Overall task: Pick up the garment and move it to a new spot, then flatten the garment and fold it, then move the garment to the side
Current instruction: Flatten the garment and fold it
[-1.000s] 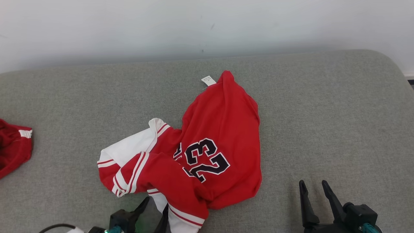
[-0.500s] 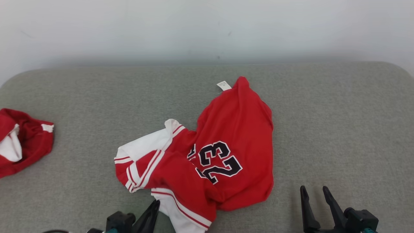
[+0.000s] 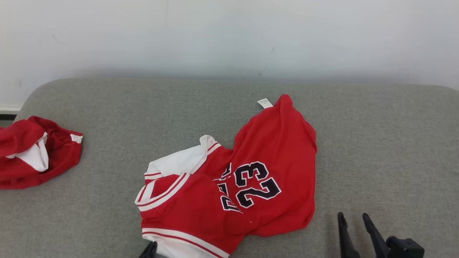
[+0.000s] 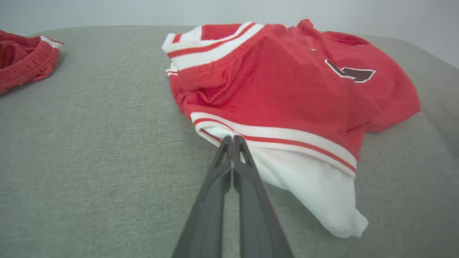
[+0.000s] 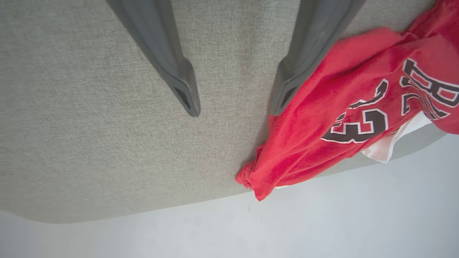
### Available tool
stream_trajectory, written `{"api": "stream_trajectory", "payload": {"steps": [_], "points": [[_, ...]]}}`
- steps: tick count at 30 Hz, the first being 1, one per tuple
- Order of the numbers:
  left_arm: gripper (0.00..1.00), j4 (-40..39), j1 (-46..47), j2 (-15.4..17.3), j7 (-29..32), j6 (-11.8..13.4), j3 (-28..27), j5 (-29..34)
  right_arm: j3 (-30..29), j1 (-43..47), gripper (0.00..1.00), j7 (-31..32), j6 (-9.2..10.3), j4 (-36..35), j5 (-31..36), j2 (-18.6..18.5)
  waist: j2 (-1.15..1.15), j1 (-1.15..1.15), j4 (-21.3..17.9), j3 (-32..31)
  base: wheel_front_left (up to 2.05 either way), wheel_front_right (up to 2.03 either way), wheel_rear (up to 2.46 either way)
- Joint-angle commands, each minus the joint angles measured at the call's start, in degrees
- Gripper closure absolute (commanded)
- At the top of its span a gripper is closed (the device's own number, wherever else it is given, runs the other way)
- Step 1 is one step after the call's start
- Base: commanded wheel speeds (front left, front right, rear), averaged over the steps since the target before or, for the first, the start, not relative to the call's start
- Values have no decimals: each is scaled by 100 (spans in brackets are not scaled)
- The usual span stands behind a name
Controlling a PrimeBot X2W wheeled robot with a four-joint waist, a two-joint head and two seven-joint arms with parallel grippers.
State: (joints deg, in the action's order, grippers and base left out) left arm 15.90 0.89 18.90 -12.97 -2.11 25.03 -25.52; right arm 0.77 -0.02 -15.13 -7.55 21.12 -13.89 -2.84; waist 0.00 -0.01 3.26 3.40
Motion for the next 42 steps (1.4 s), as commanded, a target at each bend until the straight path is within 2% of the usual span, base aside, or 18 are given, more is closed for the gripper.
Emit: {"api": "stream_trajectory", "payload": {"steps": [1, 4, 5, 8, 11, 14, 23, 33, 41, 42], "points": [[100, -332, -230, 131, 140, 110, -43, -37, -50, 49, 0, -2, 14, -7, -3, -8, 0, 1, 51, -6, 0, 0, 0], [100, -953, -500, 339, 445, 326, -95, -6, -52, 76, 0, -2, 14, 15, 8, -3, 0, 1, 95, 2, 0, 0, 0], [100, -1380, -659, 446, 663, 467, -144, -28, -61, 47, 0, -2, 14, 23, 18, -10, 0, 1, 112, 11, 0, 0, 0], [100, -1955, -862, 531, 969, 658, -199, -105, -58, 2, 0, -2, 14, 25, 27, -6, 0, 1, 118, 9, 0, 0, 0], [100, -2260, -1042, 645, 1215, 773, -222, -107, -70, -25, 0, -2, 14, 31, 28, -7, 0, 1, 118, 10, 0, 0, 0], [100, -2312, -1075, 635, 1269, 784, -206, -157, -59, -57, 0, -2, 14, 38, 42, -7, 0, 1, 96, 24, 0, 0, 0], [100, -1575, -560, 436, 956, 546, -18, -47, -24, -99, 0, -2, 14, 46, 94, -6, 0, 1, -52, 96, 0, 0, 0], [100, 271, 331, 119, 81, 123, -97, -125, -24, -229, 0, -2, 14, 79, 180, -7, 0, 1, -226, 171, 0, 0, 0], [100, 1082, 749, -109, -203, -82, -200, -55, -25, -201, 0, -2, 14, 96, 182, -5, 0, 1, -238, 152, 0, 0, 0], [86, 1100, 782, -141, -217, -88, -220, -19, -25, -194, 0, -2, 14, 94, 179, -6, 0, 1, -215, 151, 0, 0, 0]]}}
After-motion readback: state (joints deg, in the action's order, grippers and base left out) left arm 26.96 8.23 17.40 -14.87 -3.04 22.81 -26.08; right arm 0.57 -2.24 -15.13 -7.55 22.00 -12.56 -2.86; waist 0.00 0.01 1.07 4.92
